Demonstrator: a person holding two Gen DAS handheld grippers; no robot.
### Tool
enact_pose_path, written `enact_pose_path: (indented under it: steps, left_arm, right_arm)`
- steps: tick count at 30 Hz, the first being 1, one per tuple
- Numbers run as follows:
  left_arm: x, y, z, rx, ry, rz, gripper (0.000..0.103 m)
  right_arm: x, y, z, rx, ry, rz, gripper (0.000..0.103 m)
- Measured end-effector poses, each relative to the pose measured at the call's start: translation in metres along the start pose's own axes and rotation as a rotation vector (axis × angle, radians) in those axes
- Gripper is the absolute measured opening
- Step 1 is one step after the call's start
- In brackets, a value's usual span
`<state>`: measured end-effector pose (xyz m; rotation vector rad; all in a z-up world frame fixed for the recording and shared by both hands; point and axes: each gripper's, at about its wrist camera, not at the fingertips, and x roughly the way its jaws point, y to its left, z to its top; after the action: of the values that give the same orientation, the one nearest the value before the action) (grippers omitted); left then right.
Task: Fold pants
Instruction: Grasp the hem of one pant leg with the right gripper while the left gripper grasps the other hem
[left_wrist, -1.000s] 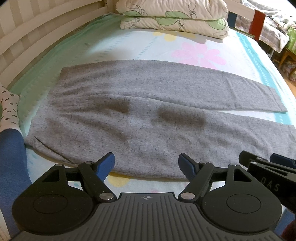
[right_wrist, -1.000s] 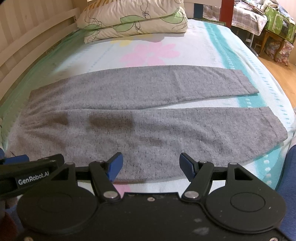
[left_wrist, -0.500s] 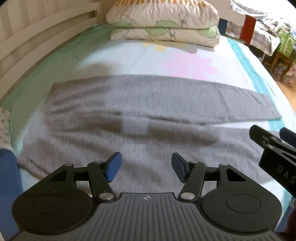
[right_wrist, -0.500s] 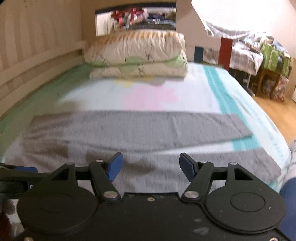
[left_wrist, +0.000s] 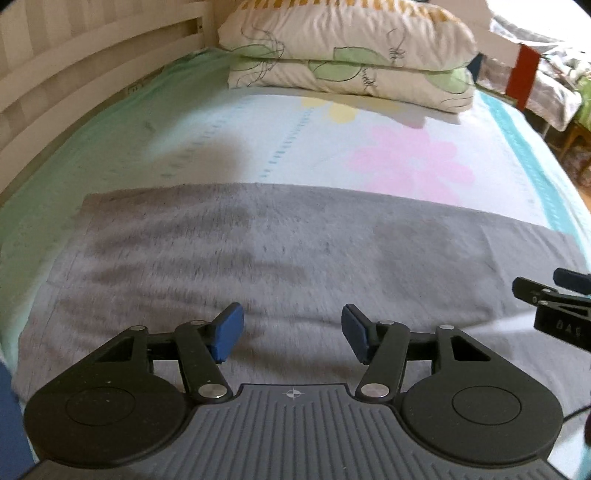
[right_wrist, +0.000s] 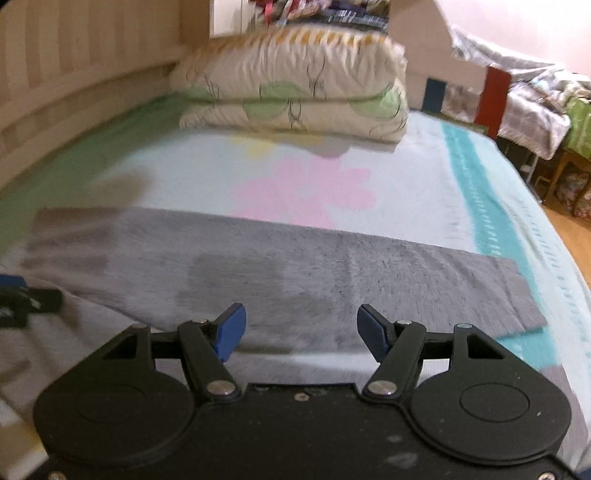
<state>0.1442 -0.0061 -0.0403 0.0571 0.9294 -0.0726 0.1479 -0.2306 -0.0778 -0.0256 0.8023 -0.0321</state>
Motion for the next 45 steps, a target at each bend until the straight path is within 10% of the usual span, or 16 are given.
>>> enact_pose_path:
  steps: [11,26,29,45]
  left_arm:
    - [0.085,0.008,0.044,0.031,0.081,0.018,0.058]
    - [0.125,0.013,0.071,0.053,0.135,-0.032,0.058]
    - [0.122,0.012,0.075,0.039,0.130,-0.045,0.058]
    - [0.084,-0.018,0.088,-0.016,0.126,-0.189,0.058]
  right_arm:
    - [0.148,-0.034,0.080,-0.238,0.073,0.090,0.068]
    - [0.231,-0.032,0.125,-0.348,0.217,0.427,0.064]
    - [0.226,-0.031,0.129,-0.341,0.231,0.475,0.009]
    - [0.068,0.015,0.018,-0.509,0.009,0.372,0.005]
